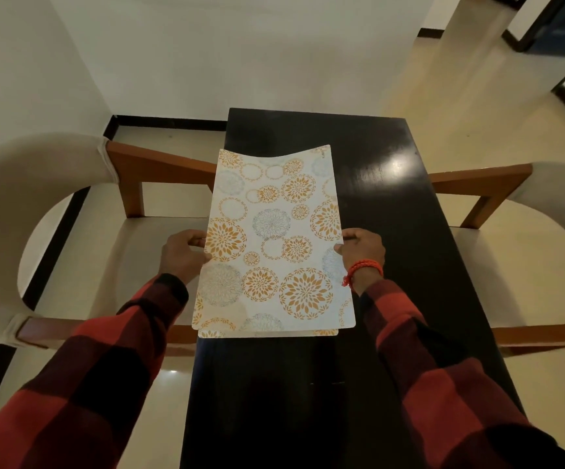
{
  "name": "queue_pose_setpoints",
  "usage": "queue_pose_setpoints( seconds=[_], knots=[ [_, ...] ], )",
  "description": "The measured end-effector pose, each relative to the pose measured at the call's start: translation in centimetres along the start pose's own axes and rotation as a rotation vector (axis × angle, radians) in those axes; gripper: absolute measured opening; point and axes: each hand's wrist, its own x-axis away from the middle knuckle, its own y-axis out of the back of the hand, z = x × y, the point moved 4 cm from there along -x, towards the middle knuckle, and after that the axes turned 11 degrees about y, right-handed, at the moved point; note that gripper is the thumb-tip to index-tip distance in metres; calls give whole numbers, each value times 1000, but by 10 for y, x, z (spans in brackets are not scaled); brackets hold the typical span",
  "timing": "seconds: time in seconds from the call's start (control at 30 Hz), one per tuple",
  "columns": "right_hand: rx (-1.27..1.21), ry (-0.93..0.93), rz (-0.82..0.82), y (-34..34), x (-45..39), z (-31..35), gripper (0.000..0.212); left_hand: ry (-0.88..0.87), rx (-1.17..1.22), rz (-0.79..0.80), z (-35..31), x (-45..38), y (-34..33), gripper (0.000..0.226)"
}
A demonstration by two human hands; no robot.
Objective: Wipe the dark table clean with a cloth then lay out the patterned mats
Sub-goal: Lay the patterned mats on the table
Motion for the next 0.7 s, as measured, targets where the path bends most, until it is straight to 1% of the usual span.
queue_pose_setpoints(
  seconds=[0.2, 0.33, 0.5, 0.63, 0.7],
  knots=[
    [-34, 55, 23, 43, 12, 15, 28, -22, 104, 93, -16, 21, 15, 45],
    [-87, 79, -8, 69, 18, 22, 27, -57, 150, 123, -34, 42, 10, 51],
    [-51, 103, -52, 113, 21, 17, 27, -97, 140, 146, -58, 74, -7, 55],
    [-20, 151, -43, 151, 14, 8, 27, -94, 113, 204, -75, 100, -24, 57],
    [-18, 184, -32, 172, 11, 3, 26, -105, 95, 192, -85, 118, -33, 57]
  ],
)
